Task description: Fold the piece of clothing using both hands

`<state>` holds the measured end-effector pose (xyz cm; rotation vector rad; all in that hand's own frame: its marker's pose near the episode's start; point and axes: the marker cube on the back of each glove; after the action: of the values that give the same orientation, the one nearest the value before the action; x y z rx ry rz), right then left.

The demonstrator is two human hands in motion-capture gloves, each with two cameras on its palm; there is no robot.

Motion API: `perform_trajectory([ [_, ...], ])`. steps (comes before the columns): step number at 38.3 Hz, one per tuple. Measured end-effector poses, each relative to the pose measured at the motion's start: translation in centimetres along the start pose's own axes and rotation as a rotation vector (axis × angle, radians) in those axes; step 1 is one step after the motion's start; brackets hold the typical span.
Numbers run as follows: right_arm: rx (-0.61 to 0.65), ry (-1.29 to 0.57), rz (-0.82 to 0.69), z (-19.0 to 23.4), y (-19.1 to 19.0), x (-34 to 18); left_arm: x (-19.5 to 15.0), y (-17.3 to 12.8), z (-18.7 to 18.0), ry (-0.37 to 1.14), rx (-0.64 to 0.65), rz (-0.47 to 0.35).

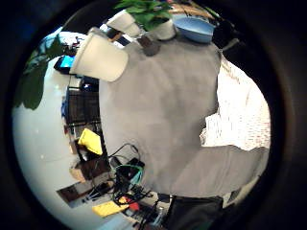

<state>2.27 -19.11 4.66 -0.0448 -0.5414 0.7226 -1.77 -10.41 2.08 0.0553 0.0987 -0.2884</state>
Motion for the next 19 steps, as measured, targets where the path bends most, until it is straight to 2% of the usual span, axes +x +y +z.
perform_trajectory([
  [4,0.16,0.025,-0.158,0.4,0.5,-5.8,-1.2,0.4,-2.4,0.024,0.075,-0.013],
  [7,0.146,0.059,-0.206,3.5,3.9,-10.9,-2.8,0.4,-4.6,0.024,0.192,-0.063],
  [10,0.034,0.076,-0.226,8.9,8.7,-15.3,-4.5,0.7,-6.0,0.045,0.243,-0.111],
  [13,-0.1,0.038,-0.235,14.1,9.9,-17.1,-5.7,0.3,-5.9,0.073,0.229,-0.125],
  [16,-0.258,-0.124,-0.26,17.9,10.5,-18.1,-6.5,1.0,-6.2,0.07,0.255,-0.146],
  [19,-0.381,-0.323,-0.297,18.1,11.3,-18.3,-7.1,1.8,-6.6,0.056,0.277,-0.165],
])
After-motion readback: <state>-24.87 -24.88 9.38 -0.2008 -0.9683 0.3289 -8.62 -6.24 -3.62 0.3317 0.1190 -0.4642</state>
